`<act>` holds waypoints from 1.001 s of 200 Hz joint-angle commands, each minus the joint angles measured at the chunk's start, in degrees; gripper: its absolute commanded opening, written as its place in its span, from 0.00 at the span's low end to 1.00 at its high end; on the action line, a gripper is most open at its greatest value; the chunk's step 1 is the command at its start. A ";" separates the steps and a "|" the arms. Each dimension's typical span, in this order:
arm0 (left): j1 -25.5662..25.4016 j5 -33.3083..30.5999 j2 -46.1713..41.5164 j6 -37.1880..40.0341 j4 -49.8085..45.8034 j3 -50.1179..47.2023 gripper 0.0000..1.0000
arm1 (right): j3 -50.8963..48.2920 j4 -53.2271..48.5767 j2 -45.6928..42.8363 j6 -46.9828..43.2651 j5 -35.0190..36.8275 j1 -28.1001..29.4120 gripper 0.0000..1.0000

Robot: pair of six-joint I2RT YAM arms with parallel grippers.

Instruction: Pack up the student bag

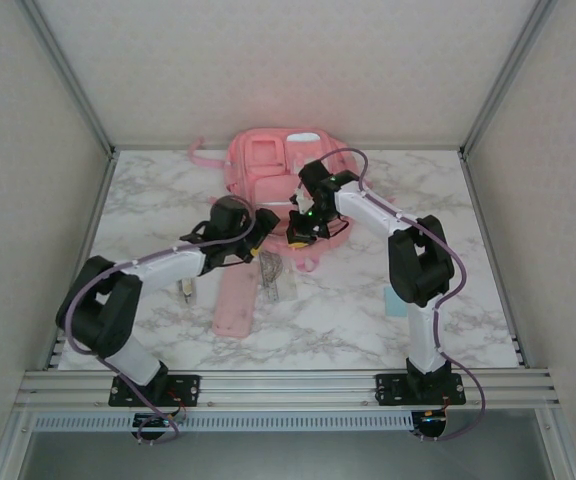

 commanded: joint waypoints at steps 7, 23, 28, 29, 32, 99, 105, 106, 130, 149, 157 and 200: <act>-2.53 -8.23 5.24 -9.32 8.17 2.05 0.81 | -2.64 2.53 -3.34 1.69 -4.87 0.80 0.00; -3.24 -10.64 8.41 -10.95 9.41 2.37 0.63 | -4.12 2.57 -4.49 1.40 -5.02 0.78 0.00; -3.35 -11.05 9.22 -11.84 9.87 2.16 0.55 | -4.49 2.33 -4.80 1.04 -4.92 0.78 0.00; -3.35 -11.11 9.44 -12.01 10.05 2.09 0.53 | -4.56 2.27 -4.90 0.93 -4.87 0.77 0.00; -3.35 -11.24 10.01 -12.44 10.89 1.84 0.48 | -4.73 1.97 -5.11 0.60 -4.70 0.76 0.00; -0.25 -10.67 9.42 -6.75 8.27 0.61 0.00 | -7.13 -9.68 -6.51 -17.17 12.78 -1.05 0.00; 0.37 -10.09 8.55 -5.51 7.31 0.69 0.00 | -7.48 -10.25 -6.51 -18.15 15.19 -1.17 0.00; 0.49 -10.02 8.49 -5.28 7.14 0.69 0.00 | -7.55 -10.35 -6.51 -18.42 15.52 -1.22 0.00; 3.46 -7.02 5.42 -0.69 2.93 1.27 0.00 | -9.97 -10.50 -8.08 -23.25 22.32 -2.06 0.00; 5.67 -4.84 3.59 2.67 -0.24 1.48 0.00 | -11.88 -9.47 -10.39 -26.59 24.86 -3.34 0.00; 6.44 -4.05 2.91 4.08 -1.55 1.64 0.00 | -12.84 -8.53 -11.54 -28.20 26.06 -3.77 0.00; 9.87 -0.28 0.23 12.51 -8.31 3.71 0.00 | -14.05 -3.65 -11.79 -38.03 26.83 -8.21 0.00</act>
